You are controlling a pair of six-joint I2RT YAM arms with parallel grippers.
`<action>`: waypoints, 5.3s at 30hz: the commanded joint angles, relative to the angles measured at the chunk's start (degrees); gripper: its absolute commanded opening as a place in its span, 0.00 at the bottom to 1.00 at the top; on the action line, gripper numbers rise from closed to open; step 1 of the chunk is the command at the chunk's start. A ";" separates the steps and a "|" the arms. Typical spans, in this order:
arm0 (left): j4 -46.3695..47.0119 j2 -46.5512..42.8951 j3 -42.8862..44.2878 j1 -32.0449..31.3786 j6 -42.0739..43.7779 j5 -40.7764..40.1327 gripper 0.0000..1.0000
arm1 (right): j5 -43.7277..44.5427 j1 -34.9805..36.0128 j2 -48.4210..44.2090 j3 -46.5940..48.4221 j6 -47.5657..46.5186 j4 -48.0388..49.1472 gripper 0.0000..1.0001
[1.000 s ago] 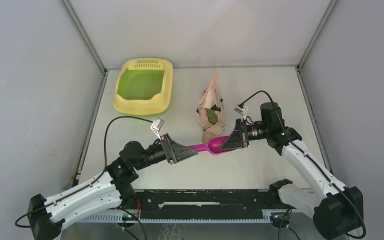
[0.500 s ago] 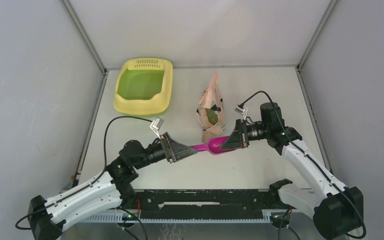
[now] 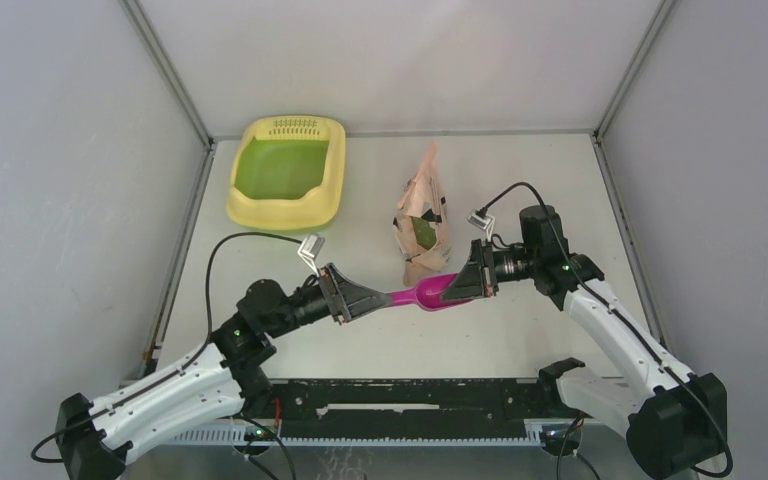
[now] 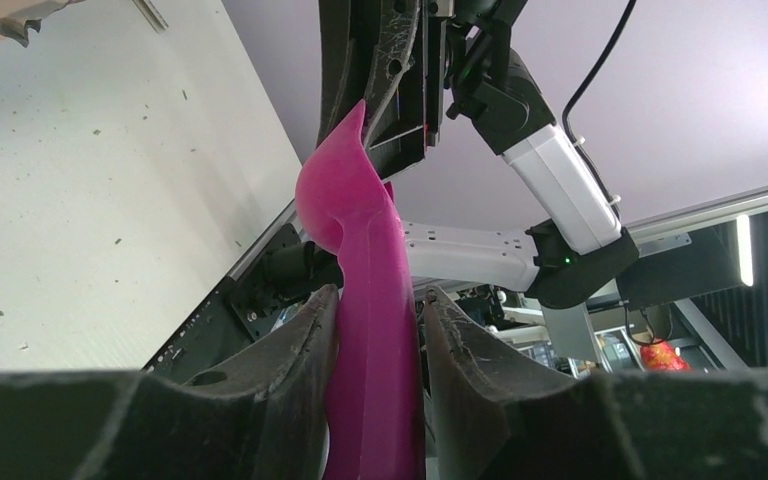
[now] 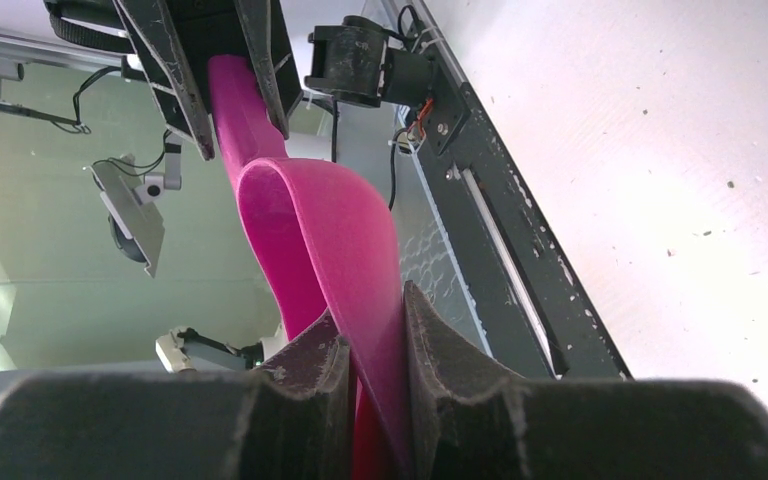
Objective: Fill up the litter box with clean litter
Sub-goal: 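Pick up the spatula from the center of the board, then scoop the cat litter from the cat litter bag.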
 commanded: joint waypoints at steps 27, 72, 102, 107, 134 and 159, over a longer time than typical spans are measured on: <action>4.04 2.58 2.58 3.15 -3.84 1.29 0.00 | 2.28 -1.21 0.94 1.25 0.43 4.49 0.16; -19.32 5.42 19.82 12.87 -8.15 -10.33 0.00 | 48.66 -9.93 -2.08 20.12 -14.91 -10.92 0.89; -26.16 11.52 18.87 14.52 -6.32 -20.73 0.00 | 50.91 -11.38 55.52 72.53 -12.17 -8.78 0.99; -26.71 15.97 22.22 14.56 -4.90 -22.21 0.00 | 42.86 -12.10 61.46 73.10 -12.04 0.63 0.96; -29.25 36.49 36.30 19.48 6.74 -13.97 0.00 | 19.30 -9.20 60.86 42.78 -18.72 10.12 0.65; -47.24 23.33 37.37 8.04 12.09 -14.54 0.00 | 45.94 -9.09 17.72 1.43 -9.37 8.36 0.67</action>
